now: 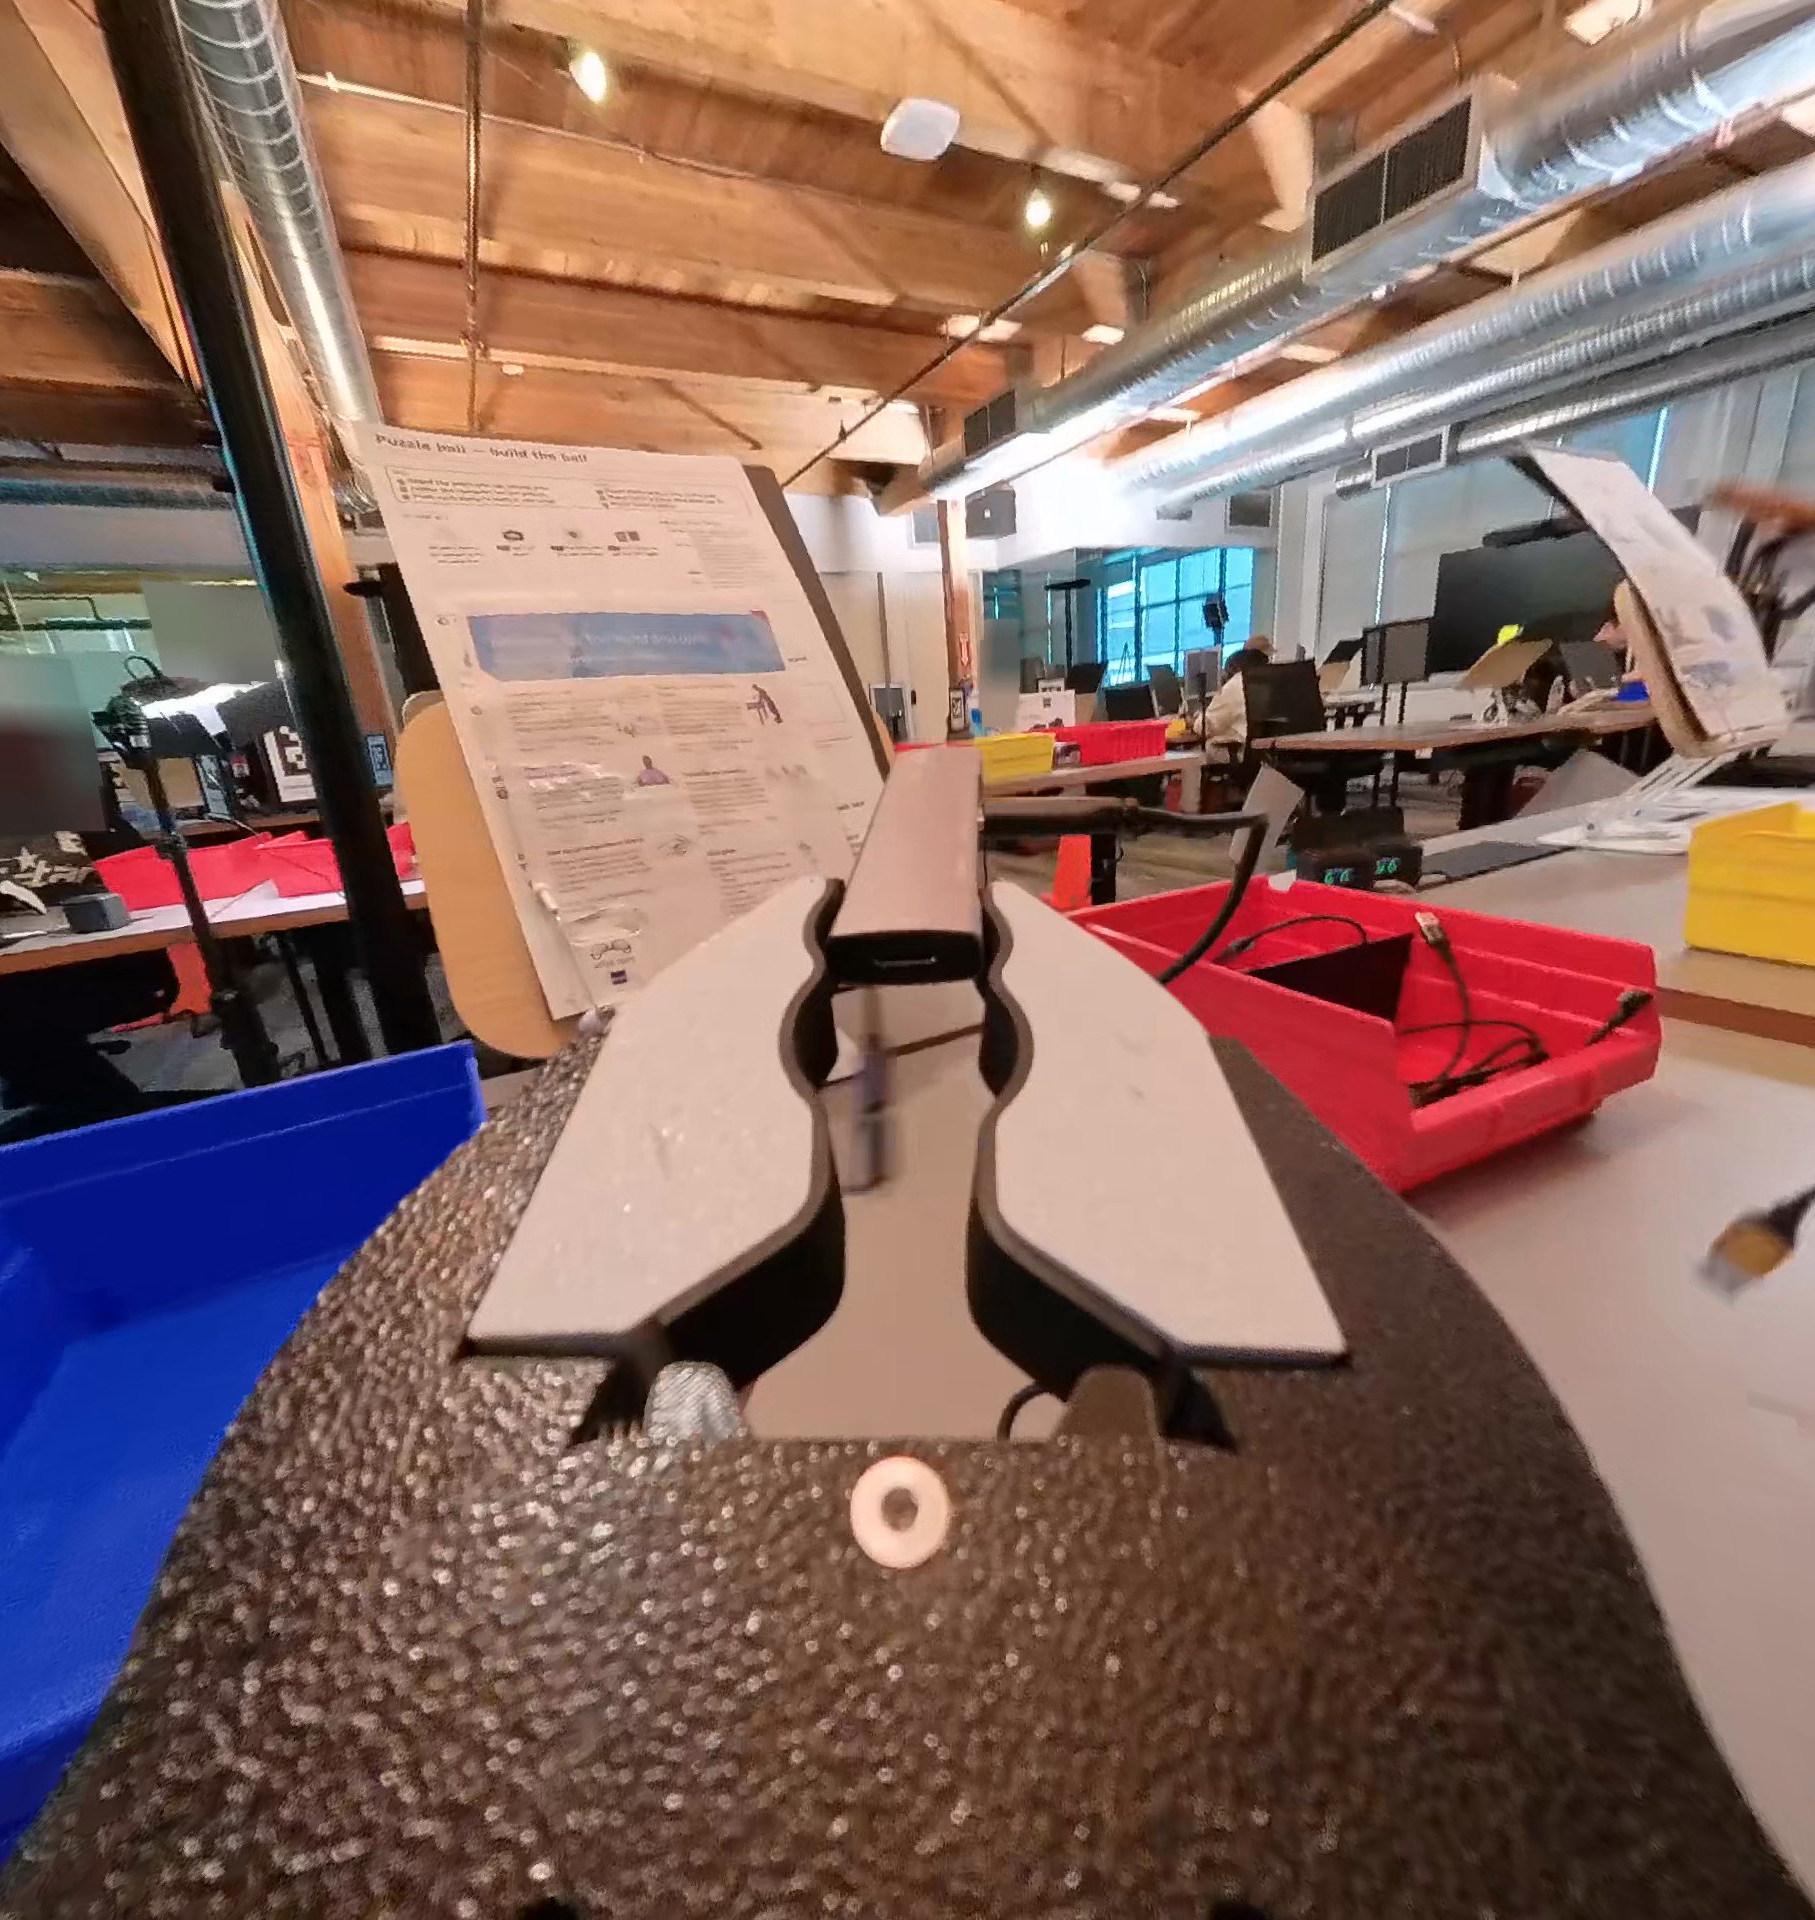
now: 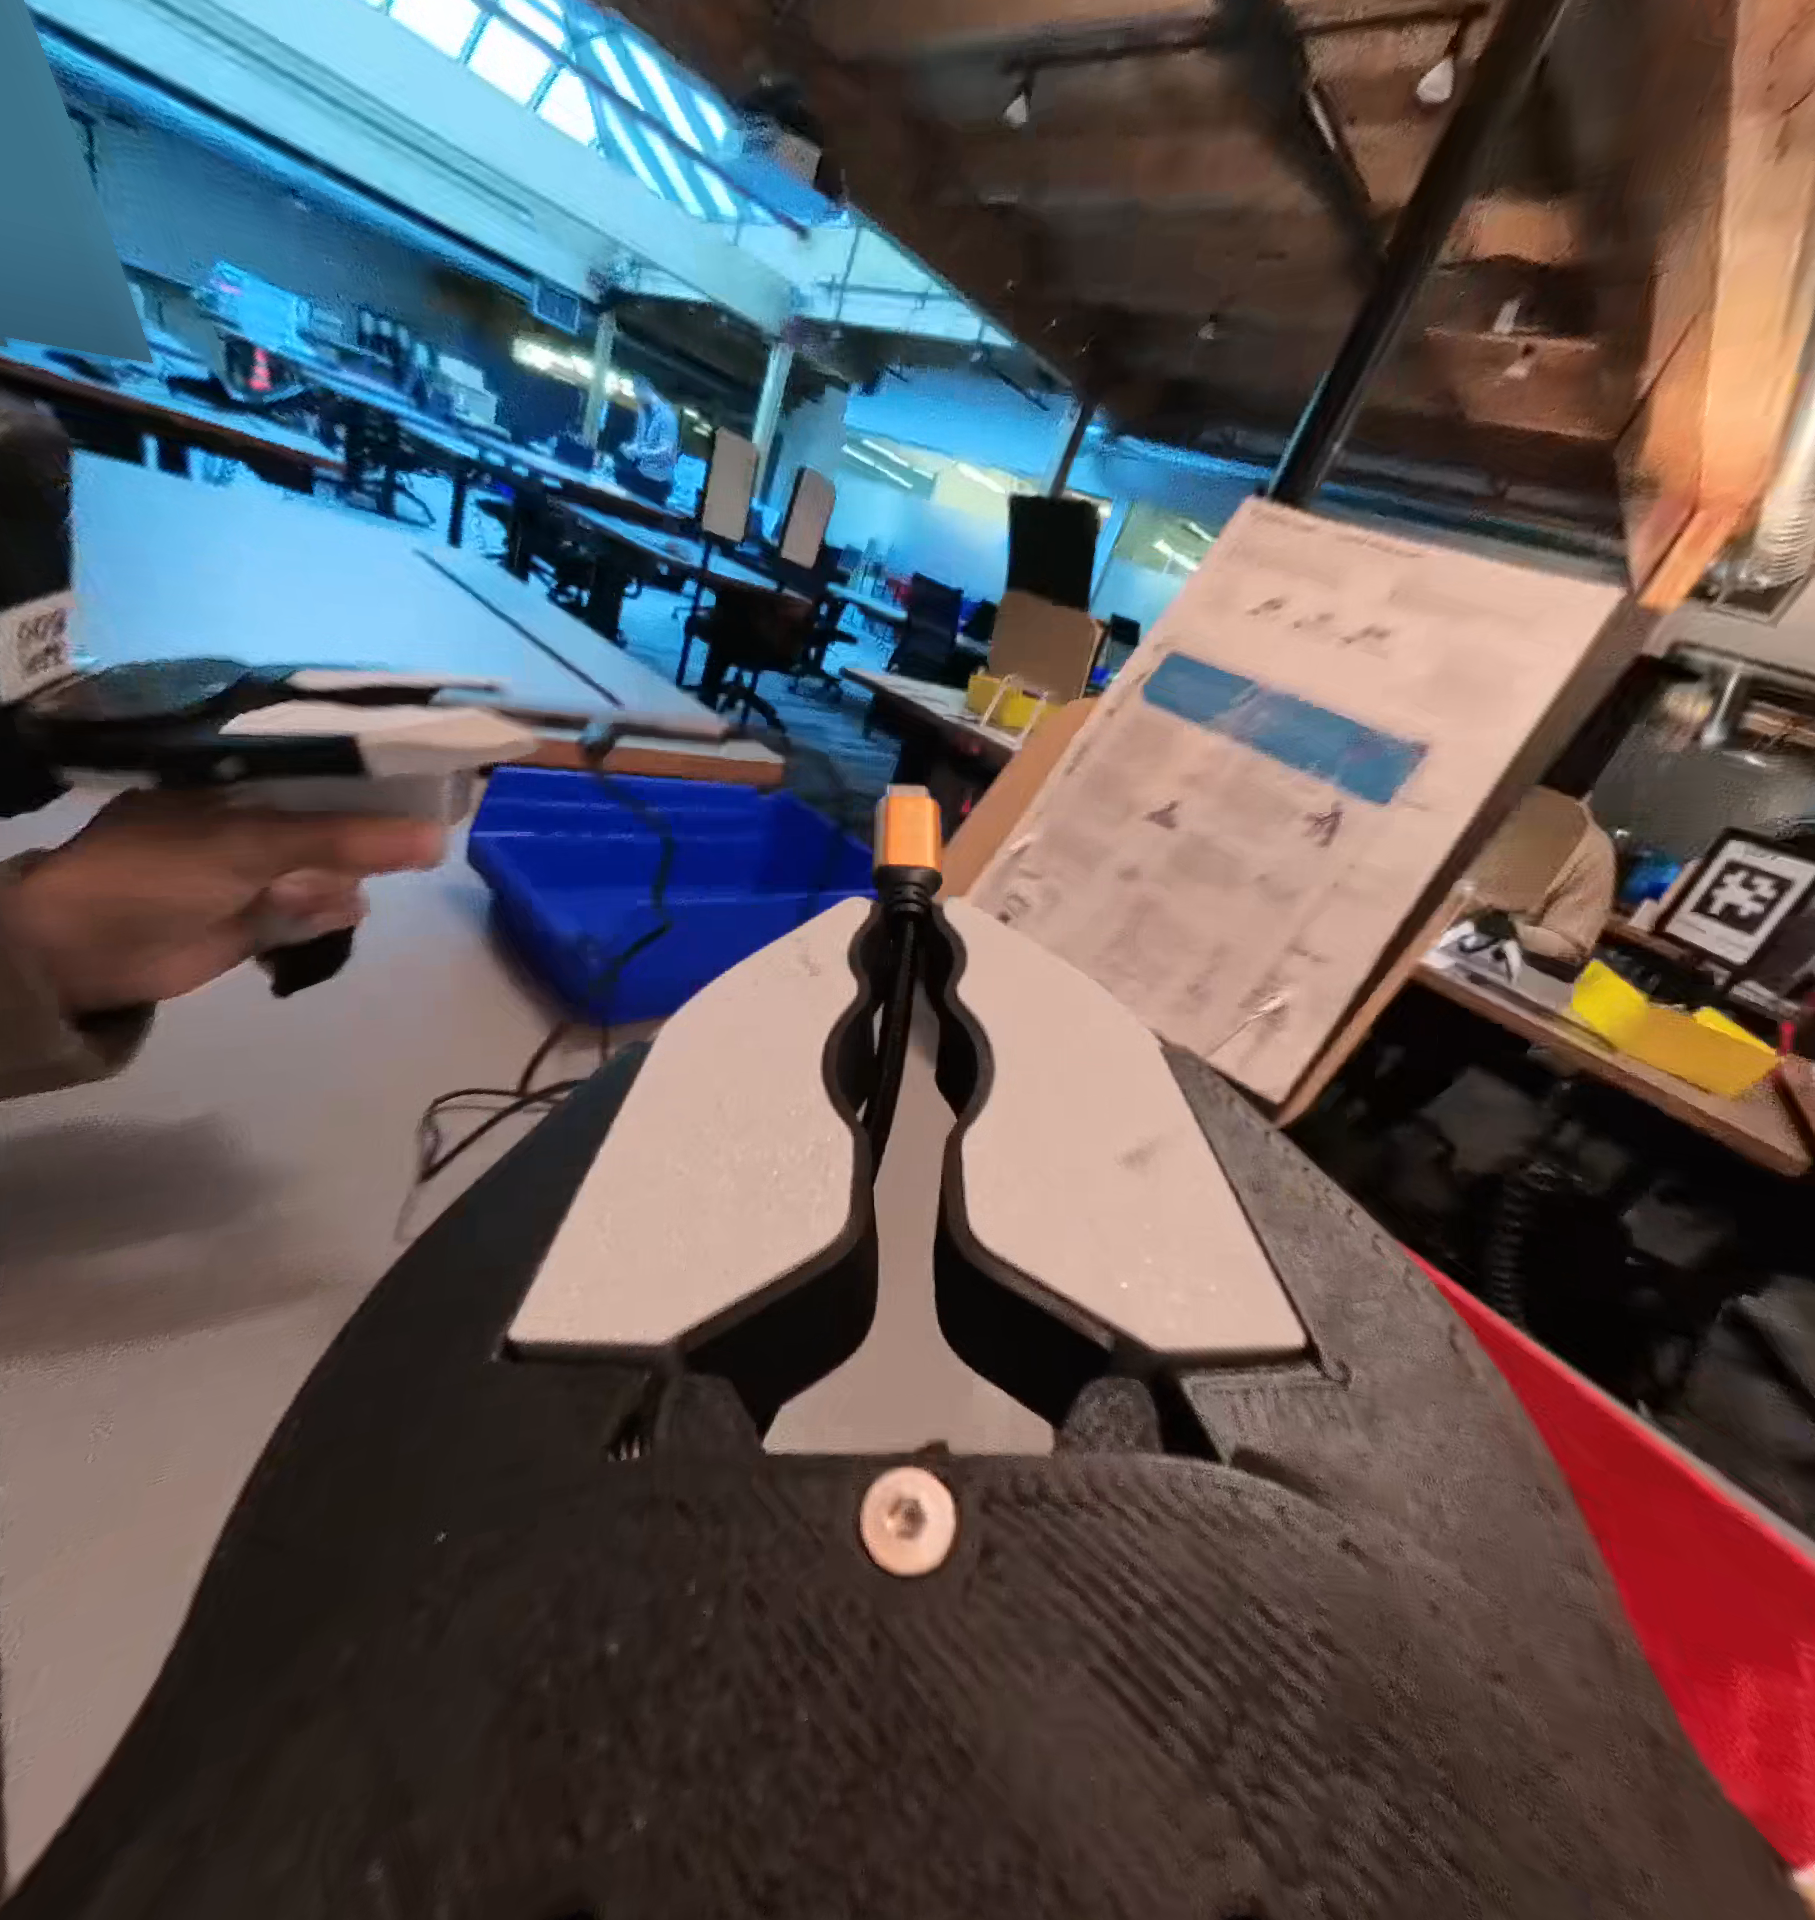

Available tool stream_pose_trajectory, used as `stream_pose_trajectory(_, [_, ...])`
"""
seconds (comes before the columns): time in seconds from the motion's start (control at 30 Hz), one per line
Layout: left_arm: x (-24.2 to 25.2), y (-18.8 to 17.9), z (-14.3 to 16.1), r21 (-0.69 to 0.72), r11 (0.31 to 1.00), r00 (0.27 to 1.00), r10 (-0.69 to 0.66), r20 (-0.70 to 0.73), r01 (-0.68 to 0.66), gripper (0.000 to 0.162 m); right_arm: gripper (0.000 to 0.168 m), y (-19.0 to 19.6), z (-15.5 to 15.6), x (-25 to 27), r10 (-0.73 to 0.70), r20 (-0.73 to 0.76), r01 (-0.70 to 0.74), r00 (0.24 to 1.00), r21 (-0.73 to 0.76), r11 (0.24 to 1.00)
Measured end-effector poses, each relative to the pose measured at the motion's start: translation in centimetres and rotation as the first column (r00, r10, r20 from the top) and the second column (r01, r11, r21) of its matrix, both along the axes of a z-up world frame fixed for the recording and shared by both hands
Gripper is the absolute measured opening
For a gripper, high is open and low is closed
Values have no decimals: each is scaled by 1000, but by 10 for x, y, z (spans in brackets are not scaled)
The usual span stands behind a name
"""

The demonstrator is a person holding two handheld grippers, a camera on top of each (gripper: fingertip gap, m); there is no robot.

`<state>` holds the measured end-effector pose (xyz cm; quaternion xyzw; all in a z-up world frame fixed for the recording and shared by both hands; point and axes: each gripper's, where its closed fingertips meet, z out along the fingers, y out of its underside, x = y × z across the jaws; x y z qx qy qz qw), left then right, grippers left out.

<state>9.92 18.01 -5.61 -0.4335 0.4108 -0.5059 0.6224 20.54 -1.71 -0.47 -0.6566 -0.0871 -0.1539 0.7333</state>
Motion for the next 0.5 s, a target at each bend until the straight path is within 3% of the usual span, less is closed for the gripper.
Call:
stream_pose_trajectory(0.13, [9,-5,-12,16,1000,999,-23,-44,24,24,7,-20,55,61,-53,-19,56,998,152,987])
stream_pose_trajectory(0.2, [14,-11,-15,17,998,997,-53,-57,54,23,7,-22,63,101,-153,15,148,988,174,974])
stream_pose_trajectory(0.37, [22,-18,-24,24,996,992,-80,-97,83,23,7,-9,58,161,-84,-111,112,990,278,954])
stream_pose_trajectory(0.5, [25,-17,-30,-12,994,988,-113,-105,112,24,7,1,33,193,126,-345,53,930,464,884])
